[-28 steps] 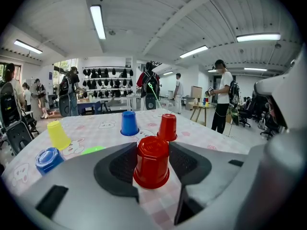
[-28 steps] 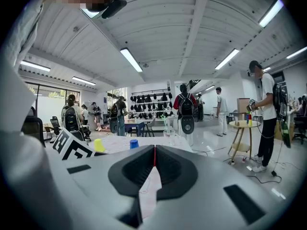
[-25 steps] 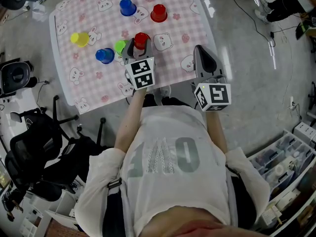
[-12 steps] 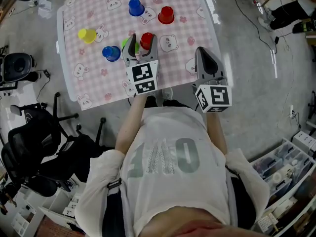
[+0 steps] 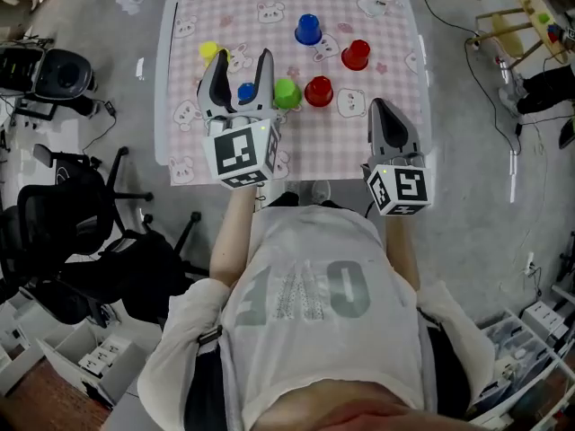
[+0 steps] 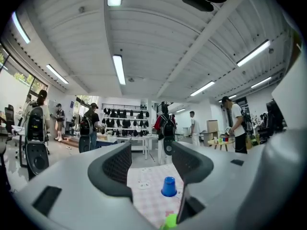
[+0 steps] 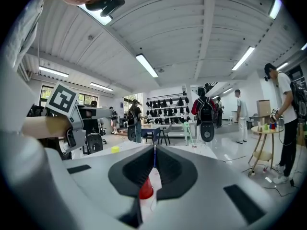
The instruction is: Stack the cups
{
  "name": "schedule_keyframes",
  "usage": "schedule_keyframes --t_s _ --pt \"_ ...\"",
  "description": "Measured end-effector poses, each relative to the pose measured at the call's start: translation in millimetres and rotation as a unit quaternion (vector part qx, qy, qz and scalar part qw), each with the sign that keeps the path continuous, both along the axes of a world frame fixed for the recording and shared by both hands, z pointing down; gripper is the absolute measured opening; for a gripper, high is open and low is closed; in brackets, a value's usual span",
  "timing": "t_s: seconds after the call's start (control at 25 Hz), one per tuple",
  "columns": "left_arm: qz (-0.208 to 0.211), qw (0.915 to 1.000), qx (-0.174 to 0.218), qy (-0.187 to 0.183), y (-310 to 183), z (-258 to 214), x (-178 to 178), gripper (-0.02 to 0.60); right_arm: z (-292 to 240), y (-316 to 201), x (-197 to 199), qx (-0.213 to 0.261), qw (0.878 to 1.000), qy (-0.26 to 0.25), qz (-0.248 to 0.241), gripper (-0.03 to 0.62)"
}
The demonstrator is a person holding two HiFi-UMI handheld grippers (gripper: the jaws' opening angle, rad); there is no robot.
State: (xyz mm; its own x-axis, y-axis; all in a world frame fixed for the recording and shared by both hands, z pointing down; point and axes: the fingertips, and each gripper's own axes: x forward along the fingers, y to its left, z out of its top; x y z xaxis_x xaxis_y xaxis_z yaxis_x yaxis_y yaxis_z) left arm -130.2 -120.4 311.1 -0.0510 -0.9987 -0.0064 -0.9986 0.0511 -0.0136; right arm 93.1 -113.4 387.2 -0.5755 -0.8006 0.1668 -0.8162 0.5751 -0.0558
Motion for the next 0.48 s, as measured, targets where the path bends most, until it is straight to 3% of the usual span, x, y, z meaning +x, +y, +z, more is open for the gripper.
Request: schedule_keyframes --t_s 0.2,0.32,0.48 --pt "-0.037 0.9991 -0.021 0.002 -1 12 -70 0.245 -3 -3 -29 0.006 1.0 -0.002 -0.021 0.029" --pt "-0.052 0.9968 -0.061 0.005 -14 41 -110 0.245 1 -1 -38 0.002 1.0 0.003 -0.024 0.029" --pt "-0.026 0.9905 -0.131 0.034 -41 89 -144 0.245 7 -4 -41 -0.008 1.0 0.016 -0.015 0.029"
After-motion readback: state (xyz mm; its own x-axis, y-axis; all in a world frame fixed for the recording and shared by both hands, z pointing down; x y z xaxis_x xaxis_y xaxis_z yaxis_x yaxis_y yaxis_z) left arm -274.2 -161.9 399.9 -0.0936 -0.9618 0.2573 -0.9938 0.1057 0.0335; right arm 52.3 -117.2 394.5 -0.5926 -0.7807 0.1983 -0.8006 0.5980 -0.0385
